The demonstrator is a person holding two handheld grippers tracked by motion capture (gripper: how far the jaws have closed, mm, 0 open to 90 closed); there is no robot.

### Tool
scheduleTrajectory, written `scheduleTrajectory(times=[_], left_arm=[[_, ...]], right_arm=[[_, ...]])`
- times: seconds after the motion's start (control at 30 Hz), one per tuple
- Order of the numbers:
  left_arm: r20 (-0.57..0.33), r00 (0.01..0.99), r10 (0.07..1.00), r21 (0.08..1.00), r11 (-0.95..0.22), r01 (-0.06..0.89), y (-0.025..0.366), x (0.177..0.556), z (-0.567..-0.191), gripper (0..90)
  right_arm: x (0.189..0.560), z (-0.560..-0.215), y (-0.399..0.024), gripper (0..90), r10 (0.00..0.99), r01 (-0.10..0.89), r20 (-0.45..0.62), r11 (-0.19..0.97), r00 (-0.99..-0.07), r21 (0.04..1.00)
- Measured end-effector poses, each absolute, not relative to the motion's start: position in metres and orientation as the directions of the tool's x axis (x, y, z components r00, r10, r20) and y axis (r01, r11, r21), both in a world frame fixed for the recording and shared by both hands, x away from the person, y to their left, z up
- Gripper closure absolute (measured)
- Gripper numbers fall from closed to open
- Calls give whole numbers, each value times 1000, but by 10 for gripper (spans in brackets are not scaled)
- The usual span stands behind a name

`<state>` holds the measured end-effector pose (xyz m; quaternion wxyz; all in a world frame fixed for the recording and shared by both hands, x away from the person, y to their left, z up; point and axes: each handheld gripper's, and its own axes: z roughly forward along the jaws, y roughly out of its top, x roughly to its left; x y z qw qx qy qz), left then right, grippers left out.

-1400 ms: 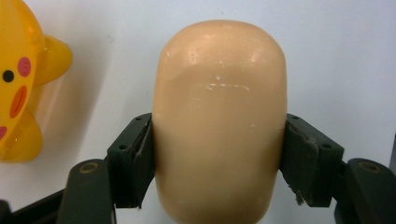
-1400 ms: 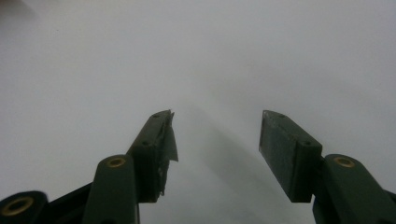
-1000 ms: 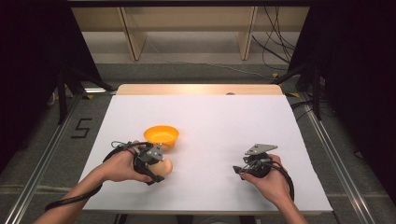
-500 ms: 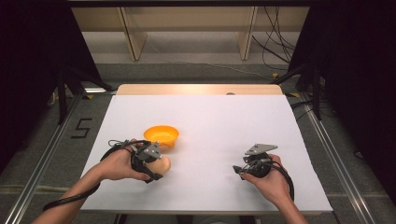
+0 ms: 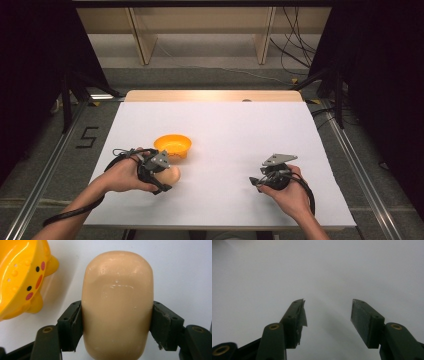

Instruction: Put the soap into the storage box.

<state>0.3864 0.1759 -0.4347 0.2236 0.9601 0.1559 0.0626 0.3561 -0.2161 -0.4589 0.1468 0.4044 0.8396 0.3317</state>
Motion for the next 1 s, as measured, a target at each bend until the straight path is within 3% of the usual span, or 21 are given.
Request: scheduleTrajectory(times=[1.0], left_arm=[[74,931,358,469,-836,284,191,394,-423,324]], right_arm=[[356,-459,-215,449,772,591,31,458,-634,664]])
